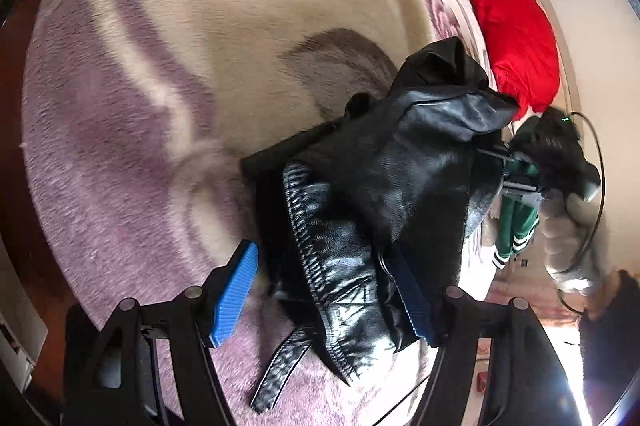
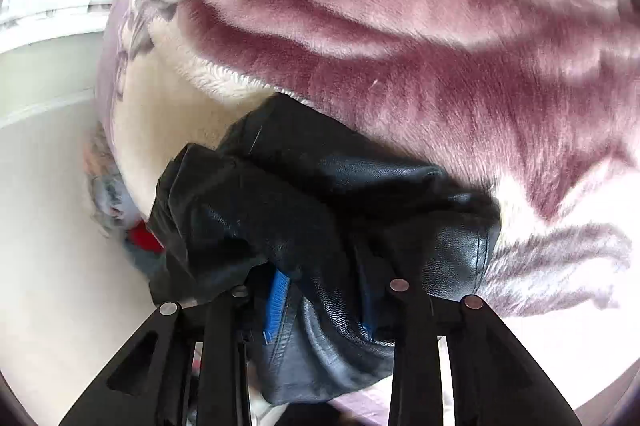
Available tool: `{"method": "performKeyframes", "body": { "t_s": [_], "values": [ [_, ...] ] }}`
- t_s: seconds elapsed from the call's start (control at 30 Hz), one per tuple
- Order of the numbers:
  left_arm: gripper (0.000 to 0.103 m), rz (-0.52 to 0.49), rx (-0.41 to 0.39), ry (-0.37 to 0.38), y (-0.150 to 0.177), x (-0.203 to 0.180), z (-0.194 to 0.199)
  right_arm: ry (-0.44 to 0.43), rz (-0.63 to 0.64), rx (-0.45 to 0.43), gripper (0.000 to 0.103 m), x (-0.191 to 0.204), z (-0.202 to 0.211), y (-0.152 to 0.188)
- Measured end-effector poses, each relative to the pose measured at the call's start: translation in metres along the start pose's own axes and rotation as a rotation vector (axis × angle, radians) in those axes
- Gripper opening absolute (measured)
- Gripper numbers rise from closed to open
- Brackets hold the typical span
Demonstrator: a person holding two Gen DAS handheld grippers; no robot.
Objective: Fold large clothes
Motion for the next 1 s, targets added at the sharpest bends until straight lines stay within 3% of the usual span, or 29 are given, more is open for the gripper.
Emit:
{"method": "performKeyframes", "body": {
  "t_s": [0.07, 0.1, 0.13, 0.17, 0.2, 0.23, 0.3, 0.37, 0.43, 0.5, 0.57, 0.67, 0.77, 0.9, 0.93, 1.0],
  "values": [
    [0.067, 0.002, 0.006, 0.026, 0.005, 0.002, 0.006, 0.096, 0.349, 0.030, 0.045, 0.022, 0.003, 0.006],
    [0.067, -0.001, 0.007, 0.033, 0.008, 0.003, 0.007, 0.135, 0.463, 0.046, 0.064, 0.028, 0.004, 0.010],
    [0.067, 0.000, 0.013, 0.057, 0.010, 0.003, 0.008, 0.201, 0.573, 0.050, 0.092, 0.030, 0.006, 0.012],
    [0.067, 0.005, 0.019, 0.079, 0.012, 0.004, 0.006, 0.291, 0.664, 0.043, 0.103, 0.027, 0.005, 0.009],
    [0.067, 0.012, 0.020, 0.091, 0.012, 0.003, 0.003, 0.346, 0.722, 0.063, 0.103, 0.019, 0.001, 0.005],
    [0.067, 0.023, 0.022, 0.110, 0.017, -0.004, -0.010, 0.336, 0.730, 0.102, 0.103, 0.015, -0.005, 0.003],
    [0.067, 0.045, 0.025, 0.150, 0.017, -0.008, -0.023, 0.191, 0.640, 0.228, 0.103, 0.004, -0.023, 0.000],
    [0.067, 0.056, 0.013, 0.139, 0.016, -0.010, -0.029, 0.102, 0.568, 0.339, 0.103, -0.009, -0.047, 0.001],
    [0.067, 0.070, 0.002, 0.137, 0.010, -0.008, -0.032, 0.087, 0.587, 0.321, 0.103, -0.013, -0.060, 0.002],
    [0.067, 0.082, -0.010, 0.155, 0.003, -0.007, -0.026, 0.044, 0.500, 0.266, 0.103, -0.022, -0.063, 0.002],
    [0.067, 0.073, -0.022, 0.143, -0.004, -0.007, -0.019, 0.032, 0.417, 0.189, 0.095, -0.029, -0.048, 0.012],
    [0.067, 0.045, -0.046, 0.126, -0.021, -0.009, 0.001, -0.009, 0.209, 0.146, 0.085, -0.055, -0.030, 0.039],
    [0.067, 0.007, -0.085, 0.109, -0.039, -0.018, 0.026, -0.098, -0.078, 0.104, 0.081, -0.101, -0.021, 0.097],
    [0.069, -0.083, -0.141, 0.050, -0.053, -0.030, 0.067, -0.244, -0.454, 0.029, 0.083, -0.161, -0.035, 0.214],
    [0.069, -0.106, -0.140, 0.027, -0.051, -0.031, 0.073, -0.269, -0.503, 0.051, 0.086, -0.168, -0.047, 0.242],
    [0.069, -0.137, -0.128, -0.009, -0.038, -0.033, 0.082, -0.245, -0.484, 0.140, 0.087, -0.178, -0.068, 0.289]
  ]
}}
Point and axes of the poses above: each gripper's, at about its wrist camera, not at the fingertips, and z roughly against the way its jaws point, x to its left, y to its underside, the point moved 9 cm from there along -z, roughly the way its jaws point, and after that the axes turned 4 degrees about y, right-handed, at the moved point
